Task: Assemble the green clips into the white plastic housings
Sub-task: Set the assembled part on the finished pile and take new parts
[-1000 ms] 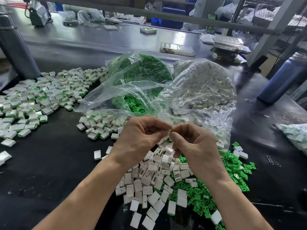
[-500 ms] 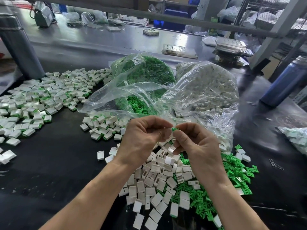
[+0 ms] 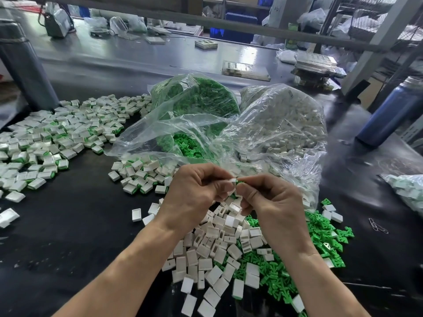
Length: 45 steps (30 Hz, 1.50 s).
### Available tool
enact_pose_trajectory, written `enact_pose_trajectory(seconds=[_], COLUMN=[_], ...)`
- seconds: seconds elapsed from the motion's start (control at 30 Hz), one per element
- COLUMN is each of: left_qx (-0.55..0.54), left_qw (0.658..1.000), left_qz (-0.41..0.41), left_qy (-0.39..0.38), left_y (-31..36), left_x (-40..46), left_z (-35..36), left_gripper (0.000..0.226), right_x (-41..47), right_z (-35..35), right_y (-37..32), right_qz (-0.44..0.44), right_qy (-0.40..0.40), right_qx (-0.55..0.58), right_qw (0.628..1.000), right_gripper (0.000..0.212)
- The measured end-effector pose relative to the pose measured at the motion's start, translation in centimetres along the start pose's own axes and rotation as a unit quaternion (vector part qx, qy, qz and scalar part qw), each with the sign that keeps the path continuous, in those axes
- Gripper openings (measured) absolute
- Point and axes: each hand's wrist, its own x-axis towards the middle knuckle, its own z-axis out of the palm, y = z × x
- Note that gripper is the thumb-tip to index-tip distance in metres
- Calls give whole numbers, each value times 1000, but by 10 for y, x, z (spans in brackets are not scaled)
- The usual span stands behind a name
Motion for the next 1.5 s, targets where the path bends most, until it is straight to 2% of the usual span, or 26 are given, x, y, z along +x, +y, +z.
enact_pose_trajectory(seconds=[0.37,0.57,0.8,1.0,1.07,1.17,1.23,1.37,1.5], left_qx=[39,64,28,13,18,21,7,8,1], left_qw=[999,997,1000,1000,1000,999,999,998,998], left_qz=[18,5,4,-15,2,31,47,67,58], left_qy=[-23,-42,-7,1,6,11,4,-16,-31], left_y=[3,2,2,2,2,3,5,9,10], left_x=[0,0,0,3,3,1,0,-4,-6], left_z=[-8,-11,-9,-1,2,8,12,22,27], left_gripper=[26,21,22,9,8,9,10,10,11], right_x=[1,2,-1,1,3,2,0,1,1], right_z=[-3,-5,2,2,2,7,11,14,16], right_y=[-3,-3,-4,-4,-7,-9,-9,-8,-6], right_qz=[30,41,45,48,56,62,77,139,141], right_qy=[-22,-57,-14,5,15,13,8,27,44], right_qx=[17,-14,38,51,74,83,98,106,126], right_qw=[999,997,998,998,996,994,992,984,981], right_gripper=[18,22,15,15,23,50,59,61,53])
